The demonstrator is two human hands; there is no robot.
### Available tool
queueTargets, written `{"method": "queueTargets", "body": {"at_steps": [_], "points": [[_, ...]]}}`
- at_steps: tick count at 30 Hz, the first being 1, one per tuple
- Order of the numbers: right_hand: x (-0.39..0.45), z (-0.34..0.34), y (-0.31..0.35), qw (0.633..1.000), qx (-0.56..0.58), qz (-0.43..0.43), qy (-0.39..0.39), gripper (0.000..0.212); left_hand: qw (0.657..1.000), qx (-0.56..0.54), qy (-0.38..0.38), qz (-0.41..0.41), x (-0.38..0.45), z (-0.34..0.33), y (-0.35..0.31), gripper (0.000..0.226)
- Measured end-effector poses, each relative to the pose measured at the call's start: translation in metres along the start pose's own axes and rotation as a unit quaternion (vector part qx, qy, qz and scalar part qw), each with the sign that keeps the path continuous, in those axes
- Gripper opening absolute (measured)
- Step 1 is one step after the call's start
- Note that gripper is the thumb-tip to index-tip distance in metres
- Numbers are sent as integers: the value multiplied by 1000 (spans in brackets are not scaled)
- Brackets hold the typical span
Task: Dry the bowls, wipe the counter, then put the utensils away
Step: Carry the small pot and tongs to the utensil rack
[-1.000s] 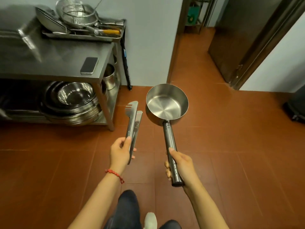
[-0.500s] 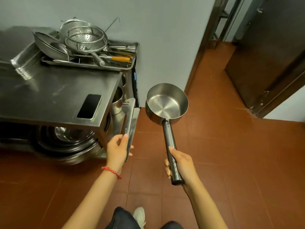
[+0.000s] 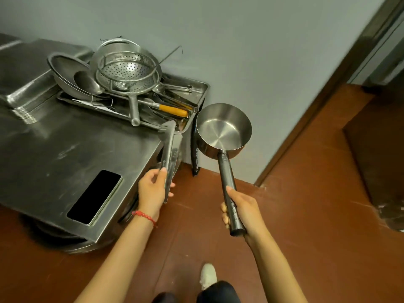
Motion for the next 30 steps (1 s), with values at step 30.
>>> {"method": "queueTargets", "body": {"at_steps": [30], "points": [[372,-39,159,989,-104,-57,87,30,980,-52,-190,10,369,-61,-86,21]]}}
Point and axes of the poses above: each hand's wrist, its own x-axis towards the middle knuckle, its own z-axis out of the back of the hand, y = z × x, the point moved 3 cm from there along x, towards the middle knuckle, and after that the axes turned 9 degrees about -x, right-handed, at the moved point
